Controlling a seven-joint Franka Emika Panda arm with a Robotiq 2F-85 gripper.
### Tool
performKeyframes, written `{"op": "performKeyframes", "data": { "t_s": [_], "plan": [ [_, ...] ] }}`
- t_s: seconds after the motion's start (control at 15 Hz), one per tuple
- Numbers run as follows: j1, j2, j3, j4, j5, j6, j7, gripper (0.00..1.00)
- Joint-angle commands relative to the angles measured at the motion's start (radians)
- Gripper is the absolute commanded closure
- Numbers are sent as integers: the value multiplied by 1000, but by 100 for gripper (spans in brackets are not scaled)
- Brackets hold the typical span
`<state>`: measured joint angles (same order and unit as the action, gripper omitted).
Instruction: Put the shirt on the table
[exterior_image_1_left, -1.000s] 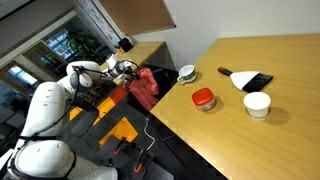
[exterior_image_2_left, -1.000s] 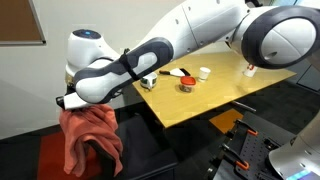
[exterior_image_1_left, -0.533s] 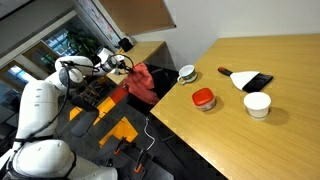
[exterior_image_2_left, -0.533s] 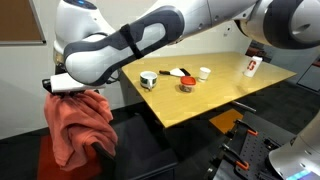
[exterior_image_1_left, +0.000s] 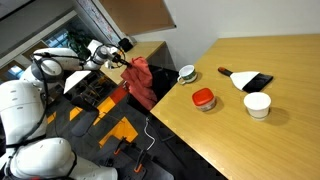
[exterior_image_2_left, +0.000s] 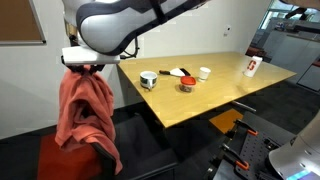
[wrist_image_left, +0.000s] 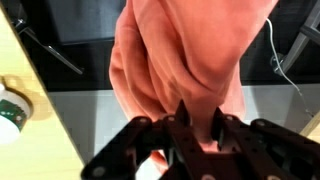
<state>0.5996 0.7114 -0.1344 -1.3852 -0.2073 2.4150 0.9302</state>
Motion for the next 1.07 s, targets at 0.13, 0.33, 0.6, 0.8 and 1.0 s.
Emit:
{"op": "performKeyframes", "data": {
  "t_s": [0.13, 0.33, 0.6, 0.8, 1.0],
  "plan": [
    [-3, -310, -35, -307, -118, -71, 93, 94],
    [-47, -442, -17, -430, -206, -98, 164, 94],
    [-147, -609, 31, -574, -305, -138, 251, 94],
    [-247, -717, 77, -653, -347, -174, 287, 94],
    [-345, -811, 121, -714, -364, -183, 300, 94]
  ]
}}
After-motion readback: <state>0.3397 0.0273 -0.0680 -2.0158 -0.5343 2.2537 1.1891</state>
